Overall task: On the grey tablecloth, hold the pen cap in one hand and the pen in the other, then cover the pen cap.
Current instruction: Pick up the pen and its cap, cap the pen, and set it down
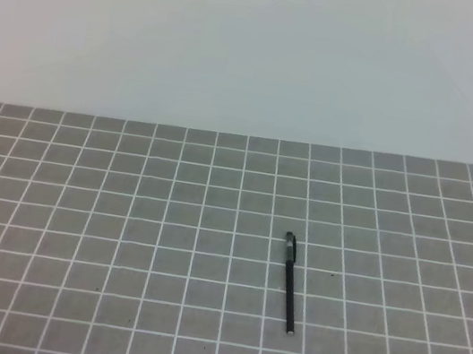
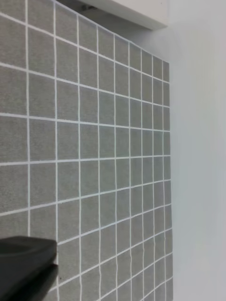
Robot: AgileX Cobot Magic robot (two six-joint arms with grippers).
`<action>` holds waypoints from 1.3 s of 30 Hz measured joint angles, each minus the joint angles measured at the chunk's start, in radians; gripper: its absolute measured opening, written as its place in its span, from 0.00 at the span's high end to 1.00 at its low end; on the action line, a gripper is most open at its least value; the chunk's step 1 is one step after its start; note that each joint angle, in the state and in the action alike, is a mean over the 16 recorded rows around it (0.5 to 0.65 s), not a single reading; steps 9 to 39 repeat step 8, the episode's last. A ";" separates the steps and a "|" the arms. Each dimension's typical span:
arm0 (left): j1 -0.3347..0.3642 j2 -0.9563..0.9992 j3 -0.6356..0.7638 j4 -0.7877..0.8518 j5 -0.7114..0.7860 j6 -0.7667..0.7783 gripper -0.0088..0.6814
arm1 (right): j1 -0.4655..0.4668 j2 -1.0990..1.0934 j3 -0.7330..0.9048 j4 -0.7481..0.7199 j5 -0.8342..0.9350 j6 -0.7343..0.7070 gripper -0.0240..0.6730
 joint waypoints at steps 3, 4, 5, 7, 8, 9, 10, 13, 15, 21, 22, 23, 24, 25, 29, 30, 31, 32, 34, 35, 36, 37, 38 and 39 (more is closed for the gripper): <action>0.000 0.000 0.000 0.000 0.000 0.000 0.99 | 0.000 0.000 0.000 0.000 0.000 0.000 0.96; 0.000 0.000 0.000 0.000 0.000 0.000 0.99 | 0.000 0.000 0.000 0.000 0.000 0.000 0.96; 0.000 0.000 0.000 0.000 0.000 0.000 0.99 | 0.000 0.000 0.000 0.000 0.000 0.000 0.96; 0.000 0.000 0.000 0.000 0.000 0.000 0.99 | 0.000 0.000 0.000 0.000 0.000 0.000 0.96; 0.000 0.000 0.000 0.000 0.000 0.000 0.99 | 0.000 0.000 0.000 0.000 0.000 0.000 0.96; 0.000 0.000 0.000 0.000 0.000 0.000 0.99 | 0.000 0.000 0.000 0.000 0.000 0.000 0.96; 0.000 0.000 0.000 0.000 0.000 0.000 0.99 | 0.000 0.000 0.000 0.000 0.000 0.000 0.96; 0.000 0.000 0.000 0.000 0.000 0.000 0.99 | 0.000 0.000 0.000 0.000 0.000 0.000 0.96; 0.000 0.000 0.000 0.000 0.000 0.000 0.99 | 0.000 0.000 0.000 0.000 0.000 0.000 0.96; 0.000 0.000 0.000 0.000 0.000 0.000 0.99 | 0.000 0.000 0.000 0.000 0.000 0.000 0.96; 0.000 0.000 0.000 0.000 0.000 0.000 0.99 | 0.000 0.000 0.000 0.000 0.000 0.000 0.96; 0.000 0.000 0.000 0.000 0.000 0.000 0.99 | 0.000 0.000 0.000 0.000 0.000 0.000 0.96; 0.000 0.000 0.000 0.000 0.000 0.000 0.99 | 0.000 0.000 0.000 0.000 0.000 0.000 0.96; 0.000 0.000 0.000 0.000 0.000 0.000 0.99 | 0.000 0.000 0.000 0.000 0.000 0.000 0.96; 0.000 0.000 0.000 0.000 0.000 0.000 0.99 | 0.000 0.000 0.000 0.000 0.000 0.000 0.96; 0.000 0.000 0.000 0.000 0.000 0.000 0.99 | 0.000 0.000 0.000 0.000 0.000 0.000 0.96; 0.000 0.000 0.000 0.000 0.000 0.000 0.99 | 0.000 0.000 0.000 0.000 0.000 0.000 0.96; 0.000 0.000 0.000 0.000 0.000 0.000 0.99 | 0.000 0.000 0.000 0.000 0.000 0.000 0.96; 0.000 0.000 0.000 0.000 0.000 0.000 0.99 | 0.000 0.000 0.000 0.000 0.000 0.000 0.96; 0.000 0.000 0.000 0.000 0.000 0.000 0.99 | 0.000 0.000 0.000 0.000 0.000 0.000 0.96; 0.000 0.000 0.000 0.000 0.000 0.000 0.99 | 0.000 0.000 0.000 0.000 0.000 0.000 0.96; 0.000 0.000 0.000 0.000 0.000 0.000 0.99 | 0.000 0.000 0.000 0.000 0.000 0.000 0.96; 0.000 0.000 0.000 0.000 0.000 0.000 0.99 | 0.000 0.000 0.000 0.000 0.000 0.000 0.96; 0.000 0.000 0.000 0.000 0.000 0.000 0.99 | 0.000 0.000 0.000 0.000 0.000 0.000 0.96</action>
